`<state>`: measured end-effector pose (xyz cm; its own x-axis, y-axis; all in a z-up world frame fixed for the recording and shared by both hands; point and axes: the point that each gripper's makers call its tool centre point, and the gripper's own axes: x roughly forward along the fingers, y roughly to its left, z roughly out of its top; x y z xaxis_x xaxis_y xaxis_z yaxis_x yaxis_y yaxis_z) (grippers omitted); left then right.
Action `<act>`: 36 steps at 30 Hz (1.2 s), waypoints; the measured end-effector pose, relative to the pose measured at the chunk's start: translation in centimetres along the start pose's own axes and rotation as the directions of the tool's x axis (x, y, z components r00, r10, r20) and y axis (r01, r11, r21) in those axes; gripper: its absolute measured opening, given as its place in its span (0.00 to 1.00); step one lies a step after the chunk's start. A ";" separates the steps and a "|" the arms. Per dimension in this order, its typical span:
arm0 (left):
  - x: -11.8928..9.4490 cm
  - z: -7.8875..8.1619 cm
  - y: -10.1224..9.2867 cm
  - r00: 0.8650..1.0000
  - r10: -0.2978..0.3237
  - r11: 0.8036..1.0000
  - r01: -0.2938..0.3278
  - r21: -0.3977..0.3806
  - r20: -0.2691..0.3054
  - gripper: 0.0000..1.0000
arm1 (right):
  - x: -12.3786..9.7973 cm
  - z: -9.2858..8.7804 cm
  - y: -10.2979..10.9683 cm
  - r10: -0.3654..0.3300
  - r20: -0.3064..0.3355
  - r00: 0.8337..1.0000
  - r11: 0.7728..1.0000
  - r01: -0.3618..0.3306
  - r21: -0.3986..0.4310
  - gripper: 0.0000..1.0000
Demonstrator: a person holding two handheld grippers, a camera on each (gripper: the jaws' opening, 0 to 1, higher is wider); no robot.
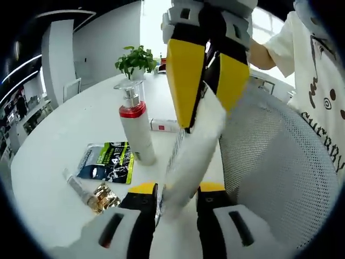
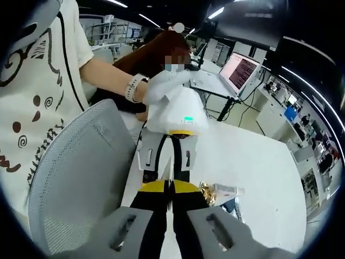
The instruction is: Arrange the skincare products in the storage area until every visible bottle or jar stands upright without overlapping.
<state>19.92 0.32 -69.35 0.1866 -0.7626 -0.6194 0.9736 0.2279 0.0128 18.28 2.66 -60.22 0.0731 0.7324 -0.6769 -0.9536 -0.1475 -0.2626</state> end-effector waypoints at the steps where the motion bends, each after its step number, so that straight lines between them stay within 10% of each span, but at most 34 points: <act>1: 0.0 -0.4 0.1 1.000 0.006 1.000 -0.006 0.002 -0.015 0.27 | 0.0 0.0 0.0 0.002 -0.002 1.000 1.000 -0.002 0.001 0.01; 36: 3.0 0.5 3.6 0.995 0.093 0.995 -0.092 0.027 -0.042 0.16 | -1.3 -3.0 -4.1 -0.014 -0.055 0.998 0.995 0.019 0.094 0.02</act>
<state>24.06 -1.45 -70.83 0.2703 -0.7120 -0.6480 0.9556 0.2804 0.0905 22.99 0.33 -60.31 0.1023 0.6966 -0.7101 -0.9752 -0.0708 -0.2099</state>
